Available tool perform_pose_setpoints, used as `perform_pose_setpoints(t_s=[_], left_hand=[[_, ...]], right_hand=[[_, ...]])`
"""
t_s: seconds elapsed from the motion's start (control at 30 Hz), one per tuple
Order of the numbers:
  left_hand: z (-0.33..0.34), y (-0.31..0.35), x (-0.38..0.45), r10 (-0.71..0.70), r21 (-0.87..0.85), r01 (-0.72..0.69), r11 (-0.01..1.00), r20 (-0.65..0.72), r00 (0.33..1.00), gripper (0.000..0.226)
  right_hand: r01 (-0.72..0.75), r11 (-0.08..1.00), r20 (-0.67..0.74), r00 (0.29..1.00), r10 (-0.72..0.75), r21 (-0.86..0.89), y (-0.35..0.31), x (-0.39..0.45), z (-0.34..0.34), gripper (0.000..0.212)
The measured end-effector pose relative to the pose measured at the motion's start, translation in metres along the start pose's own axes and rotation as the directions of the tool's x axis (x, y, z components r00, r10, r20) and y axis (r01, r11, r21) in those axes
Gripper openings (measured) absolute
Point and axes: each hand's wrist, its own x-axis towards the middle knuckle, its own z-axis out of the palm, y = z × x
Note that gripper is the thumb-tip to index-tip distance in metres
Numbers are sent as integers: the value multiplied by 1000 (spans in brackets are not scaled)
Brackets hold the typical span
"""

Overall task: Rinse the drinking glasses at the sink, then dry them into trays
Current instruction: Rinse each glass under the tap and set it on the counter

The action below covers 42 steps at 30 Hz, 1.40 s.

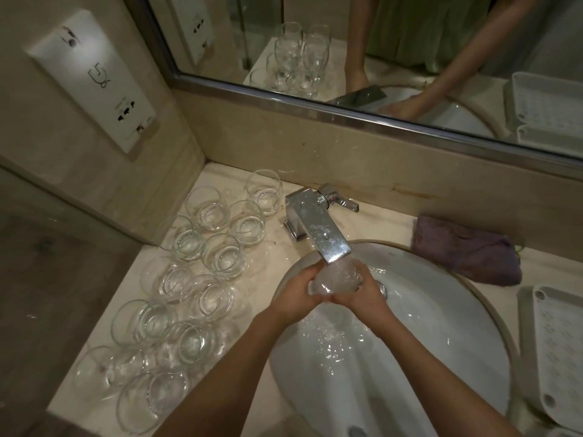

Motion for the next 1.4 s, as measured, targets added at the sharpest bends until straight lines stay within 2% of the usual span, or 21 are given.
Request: perform_pose_setpoints(t_s=[0.17, 0.23, 0.3, 0.4, 0.47, 0.53, 0.6, 0.63, 0.7, 0.8, 0.93, 1.07, 1.23, 1.3, 1.4], left_hand=[[1, -8, -2, -85, -25, 86, 996, 47, 995, 84], [3, -12, 0, -127, -134, 127, 983, 4, 992, 85], [2, -12, 1, -171, -273, 158, 949, -25, 985, 81], [-5, -7, 1, -222, -470, 215, 856, 43, 974, 65], [-9, -5, 2, -268, -555, 286, 781, 116, 957, 53], [-12, -5, 4, -294, -543, 337, 769, 168, 941, 42], [-13, 1, 5, -311, -486, 372, 791, 204, 928, 29], [-11, 3, 5, -312, -473, 371, 799, 201, 928, 25], [-7, 7, 8, -335, -502, 367, 783, 157, 929, 25], [-1, 7, 9, -314, -552, 315, 772, 99, 944, 24], [-2, 3, 5, -285, -514, 273, 813, 58, 957, 33], [-7, 9, 8, -315, -449, 300, 842, 42, 948, 42], [-8, 18, 10, -383, -499, 383, 777, 108, 917, 42], [-3, 18, 7, -381, -518, 380, 766, 109, 918, 40], [1, 15, 2, -328, -565, 338, 752, 123, 937, 30]], right_hand=[[-200, 931, 11, 978, 206, 307, 8, -3, 13, 44], [-245, 870, 39, 967, 253, 428, 13, -3, 18, 39], [-287, 831, 85, 956, 281, 477, 13, -1, 18, 39], [-294, 875, 169, 954, 246, 385, 8, 2, 9, 44], [-255, 931, 148, 964, 222, 262, 9, 6, 1, 57], [-209, 962, 166, 970, 179, 178, 13, 14, -6, 85], [-215, 957, 282, 947, 155, 196, 11, 20, -10, 103], [-226, 950, 332, 932, 147, 216, 8, 23, -11, 100], [-204, 950, 358, 927, 111, 235, 2, 26, -9, 80], [-181, 951, 277, 955, 109, 250, -2, 27, -4, 69], [-263, 947, 108, 963, 247, 184, -5, 21, 2, 47], [-261, 953, 85, 965, 250, 155, -2, 16, 5, 47], [-95, 989, 140, 987, 79, 115, 1, 10, 0, 65], [-71, 992, 81, 995, 63, 107, -3, 10, 0, 54], [-160, 979, 41, 987, 156, 127, -7, 10, 1, 44]])
